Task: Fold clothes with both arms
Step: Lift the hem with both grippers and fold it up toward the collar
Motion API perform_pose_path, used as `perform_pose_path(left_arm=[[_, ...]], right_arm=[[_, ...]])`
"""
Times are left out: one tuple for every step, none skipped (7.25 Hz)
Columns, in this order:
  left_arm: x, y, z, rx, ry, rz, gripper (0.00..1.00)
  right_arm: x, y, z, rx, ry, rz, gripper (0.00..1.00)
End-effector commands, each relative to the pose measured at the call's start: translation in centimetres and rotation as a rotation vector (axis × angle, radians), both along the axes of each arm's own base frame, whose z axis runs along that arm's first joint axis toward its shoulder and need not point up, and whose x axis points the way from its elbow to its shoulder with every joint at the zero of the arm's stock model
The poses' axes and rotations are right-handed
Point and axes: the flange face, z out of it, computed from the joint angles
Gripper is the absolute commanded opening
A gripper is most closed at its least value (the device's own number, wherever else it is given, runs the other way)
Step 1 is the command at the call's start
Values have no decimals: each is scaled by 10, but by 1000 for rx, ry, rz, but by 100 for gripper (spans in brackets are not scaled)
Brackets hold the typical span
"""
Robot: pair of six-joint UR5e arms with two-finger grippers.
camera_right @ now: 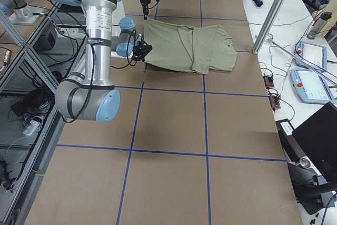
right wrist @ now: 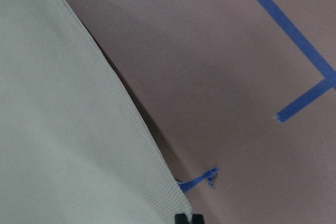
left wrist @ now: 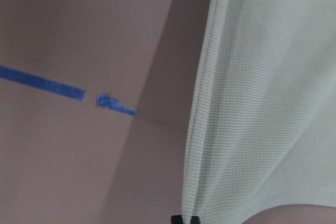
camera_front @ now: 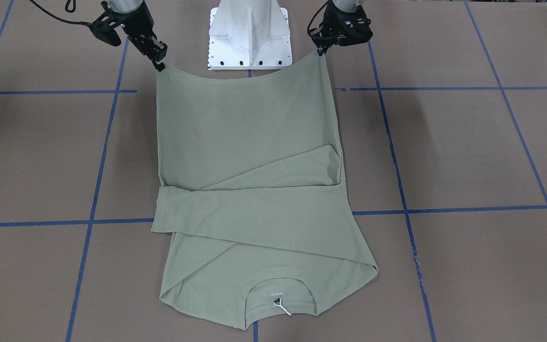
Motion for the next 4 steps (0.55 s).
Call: perform_pose_path(left_arm=[[-25,-49,-18,-1,39,-128,0],[-41,-93,-25,36,50,-215,0],[-47,-142,-25,107,31,-269,0],[-44,-198,-21,174,-12,-311,0]], right_arm=[[23,-42,-17,27,-33,86,0],[24,-78,-18,126,-8,75,0],[13,-141,-22,183,11,81,0],[6,-216,-15,149,27,92,0]])
